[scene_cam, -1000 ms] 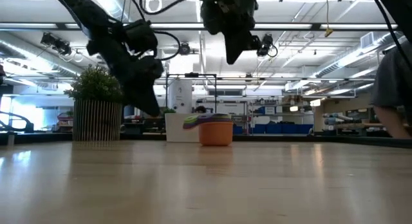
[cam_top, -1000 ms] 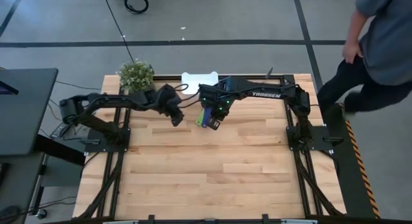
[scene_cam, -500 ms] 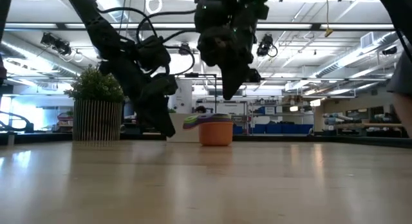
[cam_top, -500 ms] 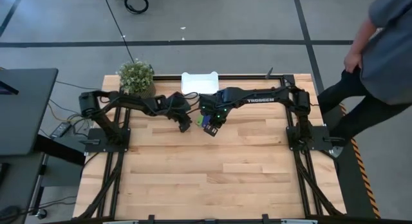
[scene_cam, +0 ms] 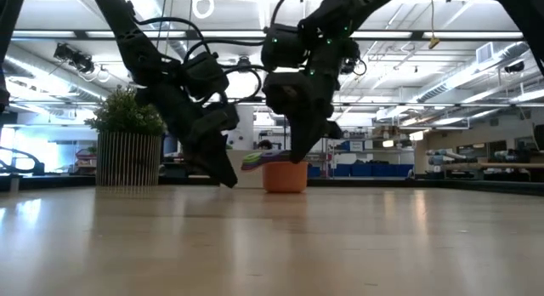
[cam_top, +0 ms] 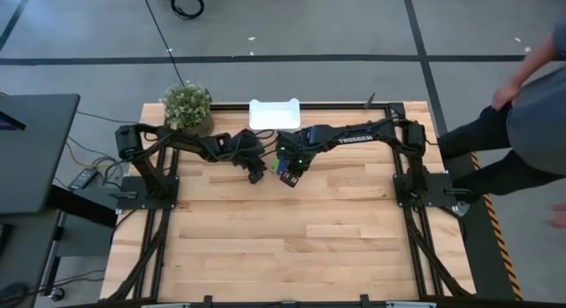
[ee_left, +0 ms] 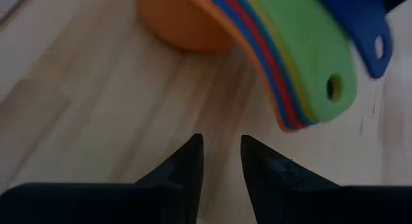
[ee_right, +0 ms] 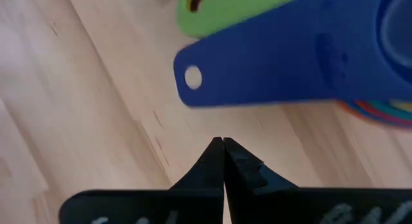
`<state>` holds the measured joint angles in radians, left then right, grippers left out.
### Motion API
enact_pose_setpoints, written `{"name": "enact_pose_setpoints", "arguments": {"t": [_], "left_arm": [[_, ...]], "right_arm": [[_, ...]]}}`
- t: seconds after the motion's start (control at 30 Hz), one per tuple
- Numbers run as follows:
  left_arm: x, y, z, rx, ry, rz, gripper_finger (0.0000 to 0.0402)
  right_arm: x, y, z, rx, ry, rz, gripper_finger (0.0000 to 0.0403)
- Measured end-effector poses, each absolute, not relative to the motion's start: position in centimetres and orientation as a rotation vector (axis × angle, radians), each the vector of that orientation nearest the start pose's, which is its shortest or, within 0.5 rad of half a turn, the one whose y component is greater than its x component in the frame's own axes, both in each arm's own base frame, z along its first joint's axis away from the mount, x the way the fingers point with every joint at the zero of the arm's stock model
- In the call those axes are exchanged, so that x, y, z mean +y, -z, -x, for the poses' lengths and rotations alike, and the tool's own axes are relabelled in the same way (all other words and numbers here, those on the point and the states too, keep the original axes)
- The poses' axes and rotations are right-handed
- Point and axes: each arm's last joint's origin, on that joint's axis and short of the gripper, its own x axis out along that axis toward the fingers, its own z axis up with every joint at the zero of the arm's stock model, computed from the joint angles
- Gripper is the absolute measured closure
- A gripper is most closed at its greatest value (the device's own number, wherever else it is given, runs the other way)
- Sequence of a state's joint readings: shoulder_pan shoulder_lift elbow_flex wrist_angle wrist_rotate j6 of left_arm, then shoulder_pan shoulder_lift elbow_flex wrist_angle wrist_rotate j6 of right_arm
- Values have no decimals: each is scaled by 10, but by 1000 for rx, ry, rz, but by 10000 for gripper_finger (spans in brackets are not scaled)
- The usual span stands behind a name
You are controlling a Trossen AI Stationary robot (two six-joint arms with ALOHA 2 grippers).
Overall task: Nest measuring cups in basket
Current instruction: Stack the violet measuring cup on top of the green measuring cup
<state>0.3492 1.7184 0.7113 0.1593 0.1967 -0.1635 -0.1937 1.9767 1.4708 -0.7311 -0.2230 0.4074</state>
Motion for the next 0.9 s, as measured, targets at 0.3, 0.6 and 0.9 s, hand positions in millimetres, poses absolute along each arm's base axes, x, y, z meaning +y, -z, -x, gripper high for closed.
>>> {"name": "enact_pose_setpoints", "arguments": {"t": [0.3,0.6,0.9], "left_arm": [[98,-121,-292,755,-201,364,290],[89,-124,-297,728,-168,347,290],[87,-123,-297,735,-166,354,290]], "right_arm": [[-78,-186,-395,1161,204,-574,400],[-86,-188,-399,1093,187,-527,400],[-87,-189,-398,1099,174,-516,400]]}}
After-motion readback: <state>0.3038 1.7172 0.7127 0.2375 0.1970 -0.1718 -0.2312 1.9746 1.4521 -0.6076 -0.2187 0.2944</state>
